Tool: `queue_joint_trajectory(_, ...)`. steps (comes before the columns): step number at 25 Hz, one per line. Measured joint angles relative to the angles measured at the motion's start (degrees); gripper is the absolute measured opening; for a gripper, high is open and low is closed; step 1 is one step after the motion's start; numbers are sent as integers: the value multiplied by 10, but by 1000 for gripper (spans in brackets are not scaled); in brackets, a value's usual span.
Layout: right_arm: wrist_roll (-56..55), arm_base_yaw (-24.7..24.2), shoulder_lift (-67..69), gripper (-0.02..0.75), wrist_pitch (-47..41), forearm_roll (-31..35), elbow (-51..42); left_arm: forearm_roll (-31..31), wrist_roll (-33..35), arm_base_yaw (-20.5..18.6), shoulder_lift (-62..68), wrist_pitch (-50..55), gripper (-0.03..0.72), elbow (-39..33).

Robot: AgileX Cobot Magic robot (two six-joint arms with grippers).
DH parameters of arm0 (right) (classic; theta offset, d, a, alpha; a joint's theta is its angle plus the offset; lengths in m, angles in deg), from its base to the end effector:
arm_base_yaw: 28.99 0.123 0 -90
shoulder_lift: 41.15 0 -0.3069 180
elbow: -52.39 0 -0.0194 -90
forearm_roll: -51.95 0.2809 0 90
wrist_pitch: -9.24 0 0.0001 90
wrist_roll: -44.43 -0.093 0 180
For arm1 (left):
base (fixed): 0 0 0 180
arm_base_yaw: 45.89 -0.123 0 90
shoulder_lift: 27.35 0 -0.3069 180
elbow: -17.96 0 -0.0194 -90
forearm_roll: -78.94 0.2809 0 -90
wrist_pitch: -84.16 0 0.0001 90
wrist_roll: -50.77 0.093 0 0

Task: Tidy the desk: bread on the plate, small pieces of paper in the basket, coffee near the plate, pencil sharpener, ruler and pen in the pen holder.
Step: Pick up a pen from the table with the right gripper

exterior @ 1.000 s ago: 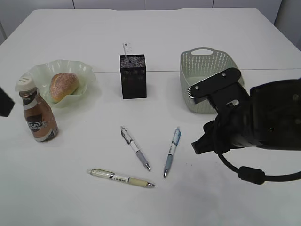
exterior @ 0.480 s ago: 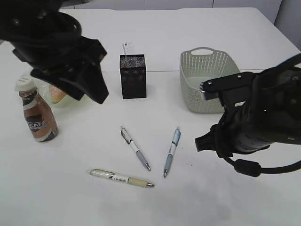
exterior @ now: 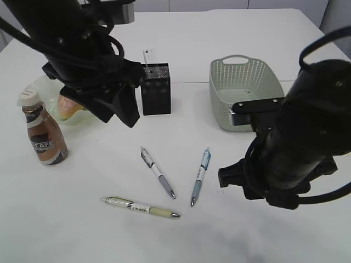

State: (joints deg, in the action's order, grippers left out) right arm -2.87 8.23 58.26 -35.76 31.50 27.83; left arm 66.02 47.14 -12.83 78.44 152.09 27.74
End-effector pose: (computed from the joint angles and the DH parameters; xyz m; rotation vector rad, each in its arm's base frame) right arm 0.2639 0.1716 0.1970 -0.0753 2.8128 -0.1078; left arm 0.3170 -0.2293 0.3210 0.6618 2.8379 -0.4361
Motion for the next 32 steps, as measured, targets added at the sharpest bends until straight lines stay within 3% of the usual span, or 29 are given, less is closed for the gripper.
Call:
queue_joint_trajectory(8, 118, 0, 0, 349, -84, 163, 105, 1, 0, 0, 0, 2, 372, 0)
queue_joint_trajectory(15, 124, 0, 0, 349, -80, 180, 151, 15, -38, 0, 0, 13, 372, 0)
queue_joint_trajectory(27, 112, 0, 9, 349, -47, 215, 153, 82, -82, 0, 0, 26, 372, 0)
queue_joint_trajectory(32, 93, 0, 52, 349, -35, 263, 153, 99, -84, 0, 0, 26, 372, 0)
